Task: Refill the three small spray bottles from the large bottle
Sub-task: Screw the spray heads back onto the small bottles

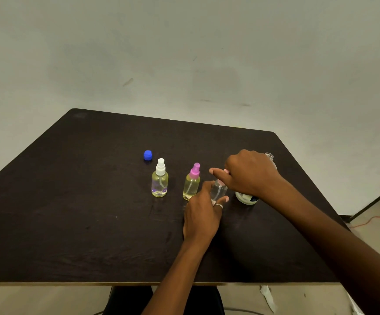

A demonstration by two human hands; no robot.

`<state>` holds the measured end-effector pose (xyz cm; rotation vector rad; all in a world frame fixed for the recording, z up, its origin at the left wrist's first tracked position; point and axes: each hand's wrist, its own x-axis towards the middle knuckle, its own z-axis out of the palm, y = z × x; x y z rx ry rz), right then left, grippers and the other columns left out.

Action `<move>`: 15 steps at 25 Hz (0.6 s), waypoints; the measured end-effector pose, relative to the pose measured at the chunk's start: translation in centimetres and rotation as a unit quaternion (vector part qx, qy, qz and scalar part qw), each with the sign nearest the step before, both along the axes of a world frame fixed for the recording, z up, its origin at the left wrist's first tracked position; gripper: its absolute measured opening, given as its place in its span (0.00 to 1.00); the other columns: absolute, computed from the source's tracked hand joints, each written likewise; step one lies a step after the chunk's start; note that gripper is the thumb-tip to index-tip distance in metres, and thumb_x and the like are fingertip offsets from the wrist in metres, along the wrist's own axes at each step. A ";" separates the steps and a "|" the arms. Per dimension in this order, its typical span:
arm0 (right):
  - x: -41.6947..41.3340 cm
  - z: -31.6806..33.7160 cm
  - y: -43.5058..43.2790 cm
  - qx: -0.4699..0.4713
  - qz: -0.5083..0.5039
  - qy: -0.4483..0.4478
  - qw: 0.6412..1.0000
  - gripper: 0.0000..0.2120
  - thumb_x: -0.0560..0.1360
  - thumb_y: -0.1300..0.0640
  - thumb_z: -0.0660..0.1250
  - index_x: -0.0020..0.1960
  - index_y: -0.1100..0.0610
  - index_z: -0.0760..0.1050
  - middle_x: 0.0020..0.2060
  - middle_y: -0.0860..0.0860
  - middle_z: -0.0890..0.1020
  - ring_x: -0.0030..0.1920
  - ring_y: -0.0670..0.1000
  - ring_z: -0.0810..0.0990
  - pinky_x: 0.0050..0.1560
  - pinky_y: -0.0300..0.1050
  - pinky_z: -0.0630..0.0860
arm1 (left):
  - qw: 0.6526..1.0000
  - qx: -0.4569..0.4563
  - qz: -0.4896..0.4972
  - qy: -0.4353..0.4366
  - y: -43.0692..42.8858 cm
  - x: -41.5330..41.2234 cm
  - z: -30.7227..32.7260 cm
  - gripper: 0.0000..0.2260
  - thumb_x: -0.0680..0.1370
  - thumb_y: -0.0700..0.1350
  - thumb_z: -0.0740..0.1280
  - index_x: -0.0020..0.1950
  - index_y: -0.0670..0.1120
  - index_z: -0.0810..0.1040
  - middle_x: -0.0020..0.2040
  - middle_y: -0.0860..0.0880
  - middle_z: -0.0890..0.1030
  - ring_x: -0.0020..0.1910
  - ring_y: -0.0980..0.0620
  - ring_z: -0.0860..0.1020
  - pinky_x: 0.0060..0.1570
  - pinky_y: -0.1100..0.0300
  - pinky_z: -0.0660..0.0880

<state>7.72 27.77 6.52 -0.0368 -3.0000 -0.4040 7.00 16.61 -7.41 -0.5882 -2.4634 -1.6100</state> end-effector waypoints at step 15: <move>-0.2 0.7 1.3 -0.145 0.113 -0.100 0.978 0.07 0.76 0.57 0.69 0.53 0.52 0.81 0.46 0.45 0.83 0.45 0.44 0.80 0.49 0.41 0.77 | 1.000 -0.004 0.001 0.015 0.1 -0.1 -0.2 0.18 0.76 0.56 0.72 0.62 0.56 0.71 0.46 0.53 0.82 0.42 0.54 0.81 0.42 0.52 0.80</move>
